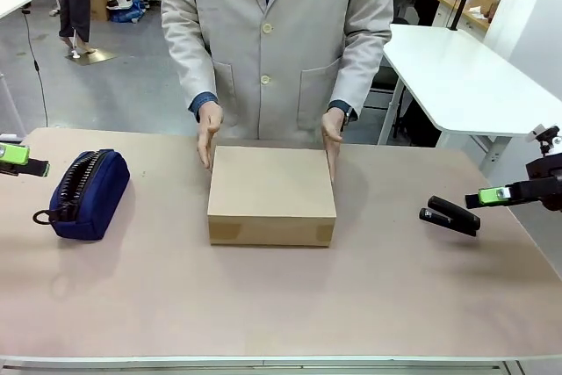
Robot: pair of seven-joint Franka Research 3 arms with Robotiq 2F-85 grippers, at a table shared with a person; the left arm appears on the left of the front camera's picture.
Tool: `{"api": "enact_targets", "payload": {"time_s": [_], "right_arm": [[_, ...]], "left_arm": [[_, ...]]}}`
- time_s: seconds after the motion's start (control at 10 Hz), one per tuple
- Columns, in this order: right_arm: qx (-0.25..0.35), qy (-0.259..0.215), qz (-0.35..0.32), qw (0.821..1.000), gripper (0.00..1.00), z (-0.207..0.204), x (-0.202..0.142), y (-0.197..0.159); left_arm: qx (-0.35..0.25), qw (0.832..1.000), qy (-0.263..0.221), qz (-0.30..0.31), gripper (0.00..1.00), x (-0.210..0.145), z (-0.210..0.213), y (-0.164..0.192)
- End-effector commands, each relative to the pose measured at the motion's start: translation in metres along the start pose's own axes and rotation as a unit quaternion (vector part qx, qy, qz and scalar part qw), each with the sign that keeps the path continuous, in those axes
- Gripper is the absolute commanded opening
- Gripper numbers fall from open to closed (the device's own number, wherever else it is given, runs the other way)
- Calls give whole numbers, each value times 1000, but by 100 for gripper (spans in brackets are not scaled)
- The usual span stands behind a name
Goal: Pack the item into the box.
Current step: Close the Mailer Box.
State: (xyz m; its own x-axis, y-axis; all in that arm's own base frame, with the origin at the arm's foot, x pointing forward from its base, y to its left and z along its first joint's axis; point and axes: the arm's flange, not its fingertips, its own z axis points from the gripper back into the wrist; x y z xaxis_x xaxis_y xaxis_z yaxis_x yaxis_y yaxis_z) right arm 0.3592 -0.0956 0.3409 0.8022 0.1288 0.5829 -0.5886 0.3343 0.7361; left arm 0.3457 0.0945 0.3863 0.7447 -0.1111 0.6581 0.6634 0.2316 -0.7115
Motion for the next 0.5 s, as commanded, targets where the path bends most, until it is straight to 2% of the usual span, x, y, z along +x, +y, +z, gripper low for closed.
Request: {"api": "enact_targets", "payload": {"time_s": [0.0, 0.4], "right_arm": [[0, 6, 3, 1000, 100, 0, 1, 1], [0, 6, 3, 1000, 100, 0, 1, 1]], "left_arm": [[3, 1000, -3, -7, 100, 1, -2, -2], [3, 1000, -3, -7, 100, 1, -2, -2]]}}
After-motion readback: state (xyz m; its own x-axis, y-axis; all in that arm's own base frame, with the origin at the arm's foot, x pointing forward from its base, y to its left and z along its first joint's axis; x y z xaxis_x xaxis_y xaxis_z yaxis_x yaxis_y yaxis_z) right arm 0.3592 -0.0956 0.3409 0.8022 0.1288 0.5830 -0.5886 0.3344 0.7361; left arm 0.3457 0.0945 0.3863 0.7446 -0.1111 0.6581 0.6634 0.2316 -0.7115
